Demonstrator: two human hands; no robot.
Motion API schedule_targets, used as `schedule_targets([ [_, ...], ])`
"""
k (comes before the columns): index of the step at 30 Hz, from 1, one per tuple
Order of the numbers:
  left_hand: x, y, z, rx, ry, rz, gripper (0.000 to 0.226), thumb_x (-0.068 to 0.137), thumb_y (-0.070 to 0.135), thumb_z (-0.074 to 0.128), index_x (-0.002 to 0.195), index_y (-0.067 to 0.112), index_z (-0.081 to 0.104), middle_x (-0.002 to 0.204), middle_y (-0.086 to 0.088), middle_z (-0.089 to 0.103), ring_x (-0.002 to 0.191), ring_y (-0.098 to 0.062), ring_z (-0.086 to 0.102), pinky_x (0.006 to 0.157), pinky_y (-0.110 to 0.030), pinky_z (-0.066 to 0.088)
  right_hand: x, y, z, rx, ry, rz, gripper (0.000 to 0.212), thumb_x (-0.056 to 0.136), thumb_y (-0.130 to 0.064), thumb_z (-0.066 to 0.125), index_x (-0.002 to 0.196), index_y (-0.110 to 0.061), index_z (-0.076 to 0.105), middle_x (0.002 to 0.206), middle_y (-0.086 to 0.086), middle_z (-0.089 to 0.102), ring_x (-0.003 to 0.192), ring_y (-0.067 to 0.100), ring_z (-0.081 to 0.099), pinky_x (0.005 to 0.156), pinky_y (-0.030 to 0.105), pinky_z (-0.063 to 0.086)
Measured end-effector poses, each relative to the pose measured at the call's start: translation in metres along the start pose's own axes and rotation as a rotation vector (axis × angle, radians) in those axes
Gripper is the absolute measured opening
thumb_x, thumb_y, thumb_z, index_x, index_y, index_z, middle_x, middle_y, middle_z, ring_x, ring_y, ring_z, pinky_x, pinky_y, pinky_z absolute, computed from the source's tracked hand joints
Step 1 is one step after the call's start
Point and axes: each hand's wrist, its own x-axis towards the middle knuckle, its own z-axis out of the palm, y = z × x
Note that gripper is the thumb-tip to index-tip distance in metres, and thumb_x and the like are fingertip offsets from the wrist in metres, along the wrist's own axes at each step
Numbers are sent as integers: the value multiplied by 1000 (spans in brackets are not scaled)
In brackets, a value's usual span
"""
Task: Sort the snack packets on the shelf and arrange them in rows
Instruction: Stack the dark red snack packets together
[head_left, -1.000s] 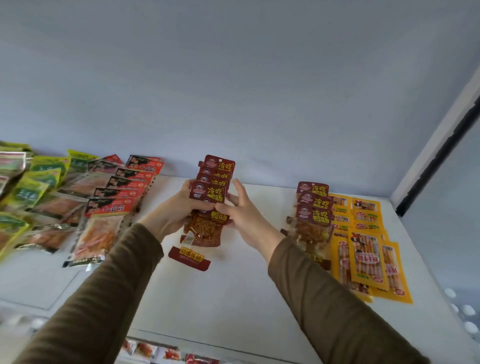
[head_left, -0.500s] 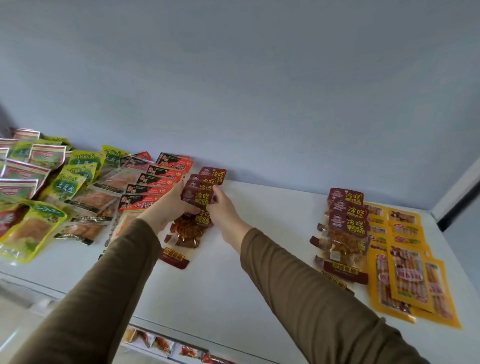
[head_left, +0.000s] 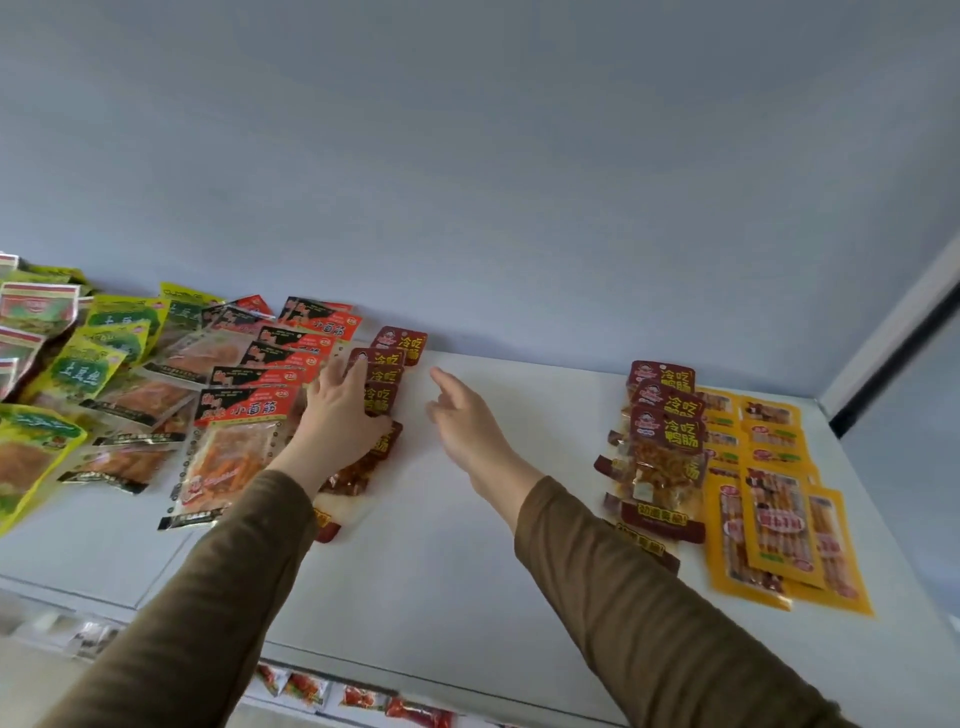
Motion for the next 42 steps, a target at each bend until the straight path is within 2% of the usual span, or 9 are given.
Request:
schedule_targets([
  [3, -8, 31, 11, -84, 25, 119, 87, 94, 40, 70, 163, 26, 18, 170, -5, 7, 156, -38, 5, 124, -57, 16, -29, 2, -43, -186, 71, -144, 54, 101, -26, 53, 153, -28, 39, 157, -4, 41, 144, 14, 36, 107, 25, 35],
  [12, -18, 157, 77, -320, -255, 361, 85, 93, 47, 70, 160, 31, 22, 167, 0, 25, 150, -25, 31, 118, -42, 30, -118, 28, -184, -674, 351, -61, 73, 89, -54, 65, 153, -34, 36, 159, -9, 34, 148, 16, 23, 117, 40, 29],
  [20, -2, 241, 113, -608, -413, 284, 96, 91, 34, 77, 161, 22, 13, 163, -13, 34, 138, -29, 46, 106, -40, 43, -139, 65, -204, -1075, 139, 123, 125, 65, -94, 49, 159, -35, -7, 168, -2, -12, 153, 22, -20, 122, 50, -8],
  [23, 5, 260, 119, -670, -461, 246, 105, 88, 24, 81, 162, 21, 7, 155, -14, 42, 119, -22, 53, 97, -35, 44, -136, 76, -200, -1205, 166, 127, 127, 65, -95, 48, 159, -29, -7, 169, 2, -9, 154, 27, -15, 122, 51, -9],
  [26, 12, 271, 123, -622, -464, 200, 110, 84, 12, 83, 161, 19, 6, 141, -15, 54, 125, -31, 58, 108, -45, 48, -131, 81, -199, -1264, 176, 106, 124, 68, -93, 48, 159, -26, -1, 169, 4, 2, 155, 29, -5, 122, 53, -7],
  [29, 18, 280, 124, -582, -484, 142, 104, 83, 4, 82, 158, 16, 11, 129, -10, 52, 129, -34, 54, 102, -40, 48, -128, 84, -201, -1302, 160, 61, 122, 68, -95, 44, 158, -24, 3, 167, 6, 11, 154, 31, 4, 122, 55, -5],
  [34, 29, 275, 117, -590, -622, 103, 41, 85, 10, 81, 120, 9, 60, 119, -8, 69, 107, -25, 63, 94, -37, 48, -126, 87, -204, -1312, 132, 39, 123, 68, -96, 40, 158, -22, 0, 167, 7, 10, 154, 31, 5, 122, 57, -5],
  [36, 29, 266, 116, -614, -615, 148, 27, 89, 16, 78, 111, 16, 63, 112, -3, 71, 111, -24, 64, 95, -35, 48, -126, 88, -205, -1305, 135, 24, 123, 69, -96, 38, 158, -22, -3, 168, 7, 6, 154, 31, 1, 121, 57, -8],
  [42, 16, 232, 114, -795, -723, 239, 64, 89, 22, 80, 138, 29, 39, 126, 3, 65, 115, -17, 64, 80, -29, 57, -123, 89, -202, -1305, 159, -44, 126, 66, -98, 28, 159, -20, -6, 169, 6, 1, 155, 28, -5, 122, 59, -6],
])
